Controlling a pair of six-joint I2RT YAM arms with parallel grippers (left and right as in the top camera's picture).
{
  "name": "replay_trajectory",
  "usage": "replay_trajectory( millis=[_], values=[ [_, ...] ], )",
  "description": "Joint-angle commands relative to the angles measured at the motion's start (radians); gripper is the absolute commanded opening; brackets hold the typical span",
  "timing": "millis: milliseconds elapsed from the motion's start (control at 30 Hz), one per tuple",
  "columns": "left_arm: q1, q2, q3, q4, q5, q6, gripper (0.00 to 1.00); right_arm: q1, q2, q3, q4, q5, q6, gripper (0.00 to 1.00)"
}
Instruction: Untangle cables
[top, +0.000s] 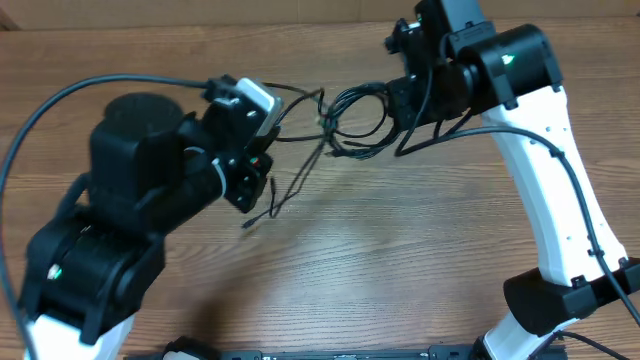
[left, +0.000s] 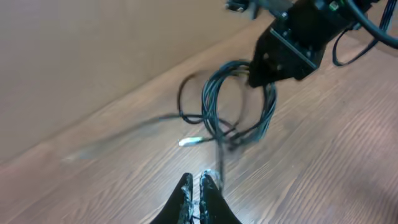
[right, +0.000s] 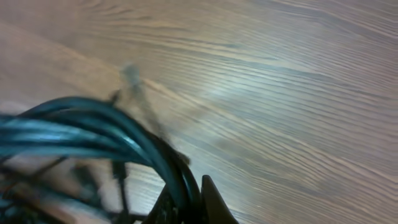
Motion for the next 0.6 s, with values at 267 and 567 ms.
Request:
replay_trajectory(
  millis=[267, 567],
  values=[
    [-0.003, -0.035, 0.097, -0.083, -0.116, -0.008, 0.06, -0.233, 0.037, 0.004, -0.011, -0.009, 0.073, 0.04],
    [-0.003, -0.026, 0.097, -0.082, -0.114, -0.021, 0.23, -0.215, 0.037, 0.005, -0.037, -0.373, -0.115, 0.04]
  ],
)
